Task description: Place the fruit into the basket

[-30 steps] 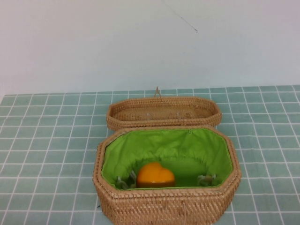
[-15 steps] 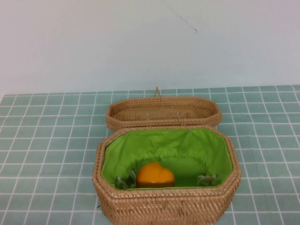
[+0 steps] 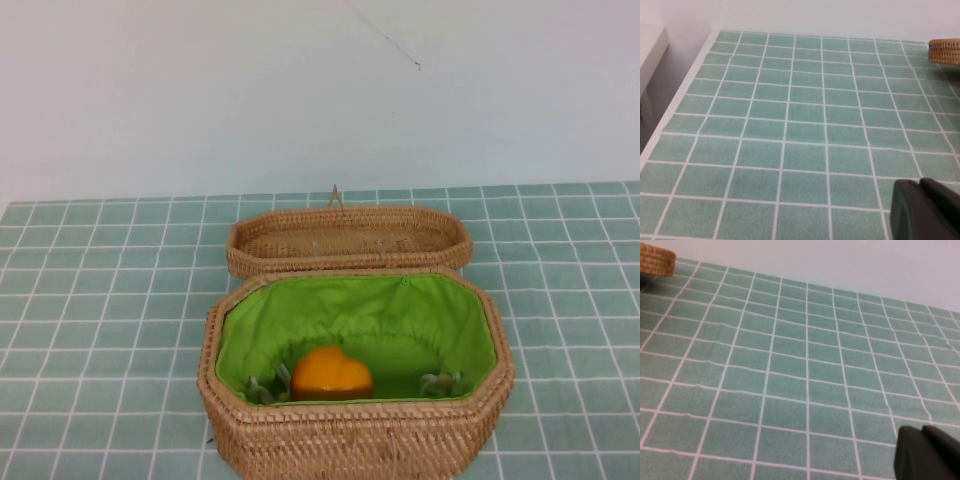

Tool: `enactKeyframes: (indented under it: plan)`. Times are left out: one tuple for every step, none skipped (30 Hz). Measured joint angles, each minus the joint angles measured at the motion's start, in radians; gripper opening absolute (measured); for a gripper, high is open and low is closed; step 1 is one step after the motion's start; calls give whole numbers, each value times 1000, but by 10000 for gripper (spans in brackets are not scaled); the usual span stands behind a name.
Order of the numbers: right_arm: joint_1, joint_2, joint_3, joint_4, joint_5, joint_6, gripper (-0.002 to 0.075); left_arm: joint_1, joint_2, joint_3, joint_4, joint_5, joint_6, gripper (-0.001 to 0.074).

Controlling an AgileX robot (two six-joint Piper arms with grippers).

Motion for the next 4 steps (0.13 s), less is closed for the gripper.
enactKeyframes:
  plan:
    - [0, 0, 0, 0, 0, 0, -3, 0, 0, 0, 0, 0, 0, 0]
    - [0, 0, 0, 0, 0, 0, -3, 0, 0, 0, 0, 0, 0, 0]
    - [0, 0, 0, 0, 0, 0, -3, 0, 0, 0, 0, 0, 0, 0]
    - [0, 0, 0, 0, 0, 0, -3, 0, 0, 0, 0, 0, 0, 0]
